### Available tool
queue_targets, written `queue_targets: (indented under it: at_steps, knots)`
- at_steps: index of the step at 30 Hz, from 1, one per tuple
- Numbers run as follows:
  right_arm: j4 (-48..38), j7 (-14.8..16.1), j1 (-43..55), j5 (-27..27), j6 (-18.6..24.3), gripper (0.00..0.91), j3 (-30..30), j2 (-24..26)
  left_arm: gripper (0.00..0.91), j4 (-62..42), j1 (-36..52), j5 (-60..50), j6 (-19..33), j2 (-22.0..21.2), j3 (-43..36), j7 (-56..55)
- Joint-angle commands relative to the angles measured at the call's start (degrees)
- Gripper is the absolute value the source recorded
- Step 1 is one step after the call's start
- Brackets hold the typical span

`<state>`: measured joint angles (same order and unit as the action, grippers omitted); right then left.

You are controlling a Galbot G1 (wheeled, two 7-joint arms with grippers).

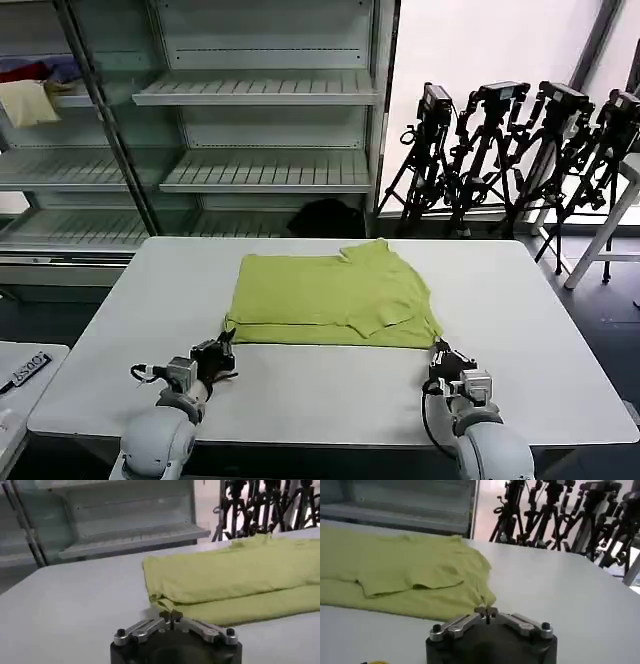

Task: Fold and organize the clothes.

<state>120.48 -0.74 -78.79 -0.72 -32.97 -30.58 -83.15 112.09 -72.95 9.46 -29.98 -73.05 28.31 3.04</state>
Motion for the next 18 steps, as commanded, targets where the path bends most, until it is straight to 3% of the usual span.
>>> queue_targets:
  at_steps: [1, 8, 18]
  knots:
    - [9.7, -0.8, -9.2, -1.6, -0.3, 0.0, 0.1, 0.1, 0.0, 9.0, -7.6, 3.5, -0.2, 2.3, 2.3, 0.5]
    - [13.0, -2.3, -14.7, -1.1, -0.3, 0.0, 1.2, -0.1, 0.0, 14.5, -17.5, 5.2, 0.4, 2.5, 4.8, 0.0]
    - [11.8, -4.7, -15.8, 1.2, -0.3, 0.0, 4.7, -0.1, 0.0, 10.1, -18.8, -4.7, 5.0, 1.1, 7.5, -0.8]
